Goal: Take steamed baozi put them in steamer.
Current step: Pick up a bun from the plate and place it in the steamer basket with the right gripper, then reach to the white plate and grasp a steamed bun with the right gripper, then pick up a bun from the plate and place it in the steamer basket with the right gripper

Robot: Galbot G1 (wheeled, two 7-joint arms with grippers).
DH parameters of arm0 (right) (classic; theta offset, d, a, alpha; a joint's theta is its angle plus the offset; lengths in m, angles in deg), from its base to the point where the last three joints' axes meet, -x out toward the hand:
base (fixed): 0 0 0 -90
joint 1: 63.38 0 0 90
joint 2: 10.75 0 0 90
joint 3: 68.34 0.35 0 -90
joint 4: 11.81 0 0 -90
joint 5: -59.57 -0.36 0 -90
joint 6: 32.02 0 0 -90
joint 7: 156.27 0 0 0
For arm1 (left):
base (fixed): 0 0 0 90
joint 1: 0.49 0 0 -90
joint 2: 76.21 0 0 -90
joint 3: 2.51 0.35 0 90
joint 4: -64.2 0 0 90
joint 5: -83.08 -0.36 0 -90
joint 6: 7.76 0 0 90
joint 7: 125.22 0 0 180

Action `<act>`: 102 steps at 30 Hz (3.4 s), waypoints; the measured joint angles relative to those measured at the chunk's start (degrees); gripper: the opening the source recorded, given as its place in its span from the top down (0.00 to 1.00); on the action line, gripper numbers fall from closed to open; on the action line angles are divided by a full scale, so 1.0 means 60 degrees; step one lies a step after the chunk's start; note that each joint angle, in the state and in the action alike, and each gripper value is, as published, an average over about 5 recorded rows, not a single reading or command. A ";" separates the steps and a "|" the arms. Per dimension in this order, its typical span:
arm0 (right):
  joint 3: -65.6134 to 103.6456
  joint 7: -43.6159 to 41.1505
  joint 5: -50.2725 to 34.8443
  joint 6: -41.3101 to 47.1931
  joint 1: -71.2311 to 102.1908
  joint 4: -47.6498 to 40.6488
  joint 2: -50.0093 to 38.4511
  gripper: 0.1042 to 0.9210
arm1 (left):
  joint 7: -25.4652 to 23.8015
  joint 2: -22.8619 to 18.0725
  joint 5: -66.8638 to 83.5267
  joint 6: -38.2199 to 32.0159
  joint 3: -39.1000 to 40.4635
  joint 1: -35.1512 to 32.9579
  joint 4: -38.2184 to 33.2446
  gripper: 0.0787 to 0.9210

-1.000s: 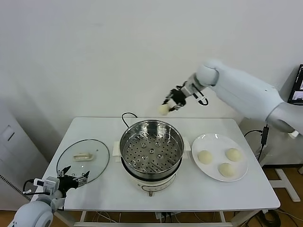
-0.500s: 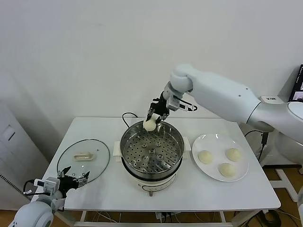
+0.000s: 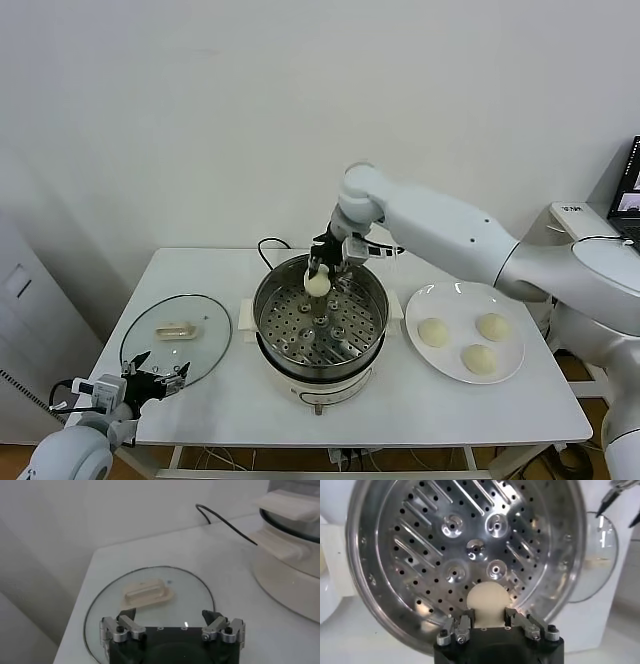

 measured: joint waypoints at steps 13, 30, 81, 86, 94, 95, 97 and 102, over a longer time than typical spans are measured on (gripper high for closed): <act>0.0292 0.0128 0.0634 0.0002 0.0447 -0.0019 0.0057 0.37 | 0.0028 -0.0027 -0.0001 -0.0009 -0.0108 -0.0129 -0.0173 0.12; -0.1420 -0.0898 -0.4037 0.0012 -0.1777 -0.0337 -0.1184 0.12 | 0.0066 -0.0050 -0.0021 -0.0082 -0.0232 -0.0465 -0.0331 0.12; -0.2025 -0.1361 -0.6848 0.6162 0.1087 -0.3234 -0.2739 0.12 | 0.0073 -0.0085 -0.0016 -0.0066 -0.0280 -0.0669 -0.0498 0.12; -0.1679 -0.1283 -0.6541 0.6165 0.1407 -0.3538 -0.2596 0.19 | 0.0067 -0.0080 -0.0016 -0.0068 -0.0263 -0.0678 -0.0498 0.12; -0.1294 -0.1280 -0.6319 0.6193 0.1664 -0.3730 -0.2547 0.45 | 0.0067 -0.0087 -0.0016 -0.0076 -0.0266 -0.0732 -0.0541 0.12; -0.1270 -0.1274 -0.6308 0.6194 0.1671 -0.3734 -0.2548 0.48 | 0.0068 -0.0088 -0.0016 -0.0077 -0.0269 -0.0738 -0.0543 0.12; -0.1248 -0.1260 -0.6296 0.6205 0.1673 -0.3726 -0.2563 0.53 | 0.0069 -0.0091 -0.0017 -0.0078 -0.0273 -0.0749 -0.0547 0.12; -0.1341 -0.1205 -0.6402 0.6312 0.1541 -0.3572 -0.2676 0.56 | 0.0083 -0.0135 -0.0033 -0.0071 -0.0275 -0.0762 -0.0586 0.12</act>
